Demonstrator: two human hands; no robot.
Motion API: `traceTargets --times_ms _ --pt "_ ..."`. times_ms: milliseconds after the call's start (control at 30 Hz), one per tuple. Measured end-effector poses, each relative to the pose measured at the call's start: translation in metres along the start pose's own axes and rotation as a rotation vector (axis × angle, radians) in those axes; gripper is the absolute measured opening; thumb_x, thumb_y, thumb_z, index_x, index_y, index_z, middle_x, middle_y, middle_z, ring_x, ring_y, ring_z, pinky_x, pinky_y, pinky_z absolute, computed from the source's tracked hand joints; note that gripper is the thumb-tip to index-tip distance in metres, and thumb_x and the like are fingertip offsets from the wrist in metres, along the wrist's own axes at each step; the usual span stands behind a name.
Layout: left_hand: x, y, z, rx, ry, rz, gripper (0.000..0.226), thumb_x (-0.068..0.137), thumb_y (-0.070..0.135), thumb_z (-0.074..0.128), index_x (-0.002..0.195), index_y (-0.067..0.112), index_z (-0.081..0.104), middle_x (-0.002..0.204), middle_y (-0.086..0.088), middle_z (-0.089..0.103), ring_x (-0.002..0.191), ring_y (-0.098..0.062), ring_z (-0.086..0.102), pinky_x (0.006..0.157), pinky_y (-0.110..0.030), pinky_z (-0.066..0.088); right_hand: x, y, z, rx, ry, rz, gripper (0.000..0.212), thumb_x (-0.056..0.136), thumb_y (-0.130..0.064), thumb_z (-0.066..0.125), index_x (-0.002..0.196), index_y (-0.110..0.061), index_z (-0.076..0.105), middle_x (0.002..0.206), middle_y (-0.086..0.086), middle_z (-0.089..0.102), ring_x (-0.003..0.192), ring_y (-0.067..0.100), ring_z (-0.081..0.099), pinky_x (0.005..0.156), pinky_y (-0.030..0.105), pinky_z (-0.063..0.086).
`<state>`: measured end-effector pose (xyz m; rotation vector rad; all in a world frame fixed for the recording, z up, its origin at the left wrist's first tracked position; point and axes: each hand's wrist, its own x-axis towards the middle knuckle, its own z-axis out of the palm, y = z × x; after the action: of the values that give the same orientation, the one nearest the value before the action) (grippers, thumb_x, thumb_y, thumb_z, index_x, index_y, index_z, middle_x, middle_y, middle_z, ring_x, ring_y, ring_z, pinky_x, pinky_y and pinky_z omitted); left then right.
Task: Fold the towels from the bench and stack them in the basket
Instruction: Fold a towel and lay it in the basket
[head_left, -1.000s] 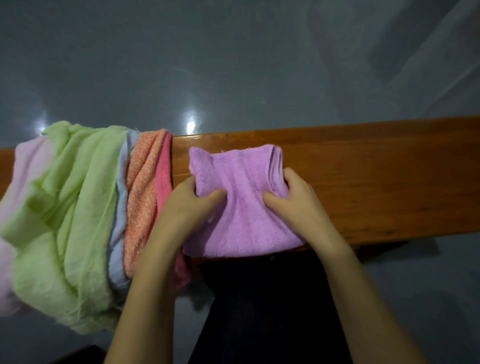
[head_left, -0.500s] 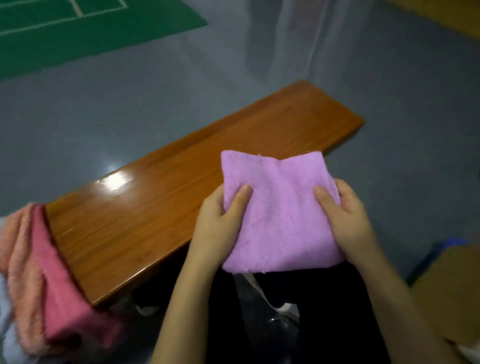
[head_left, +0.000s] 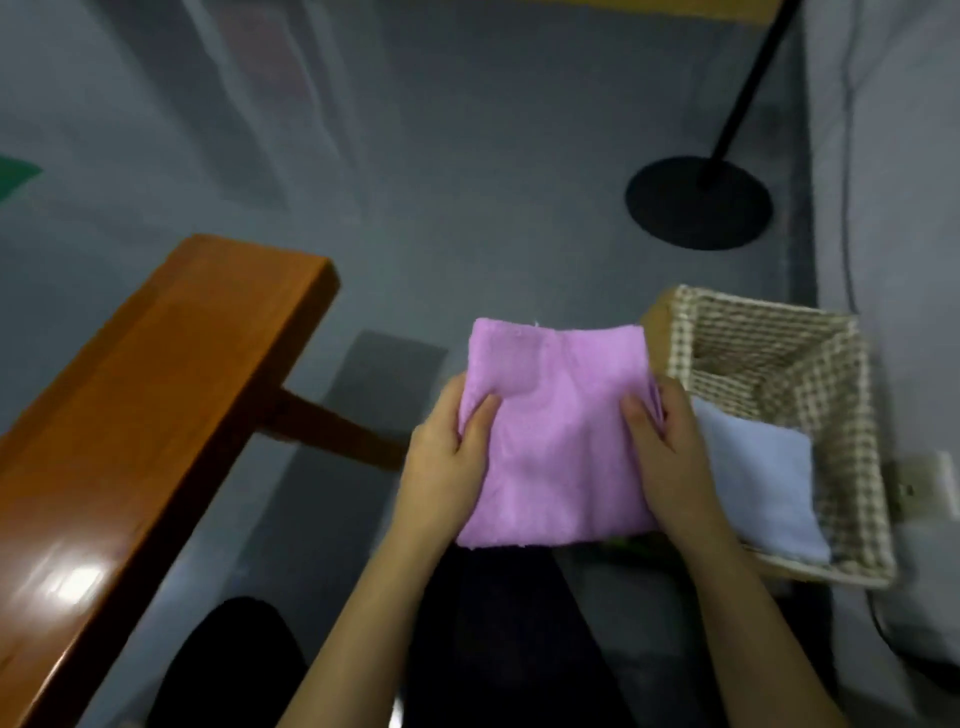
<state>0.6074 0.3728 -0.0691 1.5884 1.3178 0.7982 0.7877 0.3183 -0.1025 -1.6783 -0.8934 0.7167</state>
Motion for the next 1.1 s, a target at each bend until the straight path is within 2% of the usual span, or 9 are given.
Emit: traceTargets --times_ms 100,233,300,467,567,733,933,1033,1100 --pt "0.025 0.007 0.051 0.058 -0.052 -0.038 0.019 0.095 0.041 0.049 0.095 0.023 0.055 0.082 0.011 0.065 0.074 -0.004 0.061 0.068 -0.028 0.051 0.014 0.020 -0.037 -0.014 0.126 0.062 0.041 0.093 -0.035 0.050 0.130 -0.017 0.050 0.122 -0.004 0.059 0.112 0.009 0.053 0.101 0.028 0.040" --pt "0.043 0.012 0.123 0.132 -0.219 -0.022 0.026 0.096 0.044 0.045 0.094 0.019 0.053 0.082 0.007 0.065 0.073 -0.007 0.061 0.067 -0.034 0.050 0.027 0.053 -0.089 -0.051 0.299 0.157 0.034 0.099 -0.021 0.049 0.132 -0.017 0.049 0.107 -0.020 0.055 0.098 -0.005 0.047 0.091 0.015 0.037" --pt "0.049 0.008 0.157 0.203 -0.340 -0.022 0.027 0.098 0.040 0.042 0.109 0.018 0.054 0.097 0.001 0.067 0.088 -0.018 0.062 0.075 -0.033 0.048 0.029 0.068 -0.110 -0.101 0.336 0.209 0.032 0.099 -0.021 0.047 0.131 -0.017 0.049 0.107 -0.016 0.053 0.093 -0.004 0.047 0.084 0.012 0.037" --pt "0.052 -0.005 0.239 0.331 -0.595 -0.075 0.035 0.097 0.029 0.045 0.127 0.012 0.049 0.119 -0.013 0.062 0.106 -0.032 0.058 0.078 -0.030 0.043 0.028 0.115 -0.155 -0.177 0.404 0.390 0.044 0.100 -0.026 0.044 0.144 -0.022 0.038 0.128 -0.014 0.044 0.120 0.005 0.038 0.104 0.022 0.027" --pt "0.053 -0.009 0.266 0.327 -0.592 -0.079 0.030 0.097 0.030 0.047 0.122 0.013 0.050 0.107 -0.005 0.061 0.094 -0.024 0.058 0.068 -0.026 0.035 0.031 0.137 -0.167 -0.183 0.419 0.443 0.042 0.102 -0.026 0.040 0.143 -0.024 0.037 0.139 -0.004 0.047 0.124 0.012 0.043 0.109 0.033 0.031" --pt "0.063 -0.025 0.289 0.342 -0.532 -0.081 0.028 0.097 0.030 0.051 0.119 0.014 0.054 0.106 -0.007 0.065 0.094 -0.025 0.061 0.082 -0.036 0.049 0.051 0.169 -0.178 -0.216 0.379 0.443 0.037 0.101 -0.024 0.041 0.138 -0.020 0.042 0.119 -0.012 0.048 0.108 0.004 0.044 0.096 0.023 0.033" --pt "0.065 -0.047 0.299 0.517 -0.505 -0.017 0.040 0.094 0.036 0.055 0.125 0.011 0.052 0.107 -0.010 0.065 0.095 -0.028 0.060 0.072 -0.028 0.038 0.051 0.209 -0.171 -0.222 0.279 0.492 0.033 0.100 -0.021 0.044 0.133 -0.020 0.045 0.119 -0.012 0.047 0.109 0.004 0.044 0.091 0.018 0.034" --pt "0.064 -0.051 0.301 0.517 -0.483 -0.005 0.045 0.091 0.039 0.058 0.125 0.010 0.051 0.114 -0.011 0.062 0.101 -0.028 0.057 0.076 -0.028 0.038 0.053 0.214 -0.170 -0.224 0.301 0.501 0.031 0.099 -0.018 0.044 0.130 -0.020 0.047 0.113 -0.014 0.046 0.104 0.002 0.046 0.079 0.007 0.030" --pt "0.065 -0.049 0.297 0.520 -0.470 0.037 0.055 0.086 0.039 0.066 0.129 0.010 0.048 0.122 -0.012 0.053 0.110 -0.028 0.051 0.088 -0.035 0.040 0.055 0.215 -0.168 -0.228 0.302 0.508 0.032 0.099 -0.018 0.045 0.131 -0.019 0.046 0.115 -0.012 0.047 0.106 0.004 0.046 0.086 0.014 0.033"
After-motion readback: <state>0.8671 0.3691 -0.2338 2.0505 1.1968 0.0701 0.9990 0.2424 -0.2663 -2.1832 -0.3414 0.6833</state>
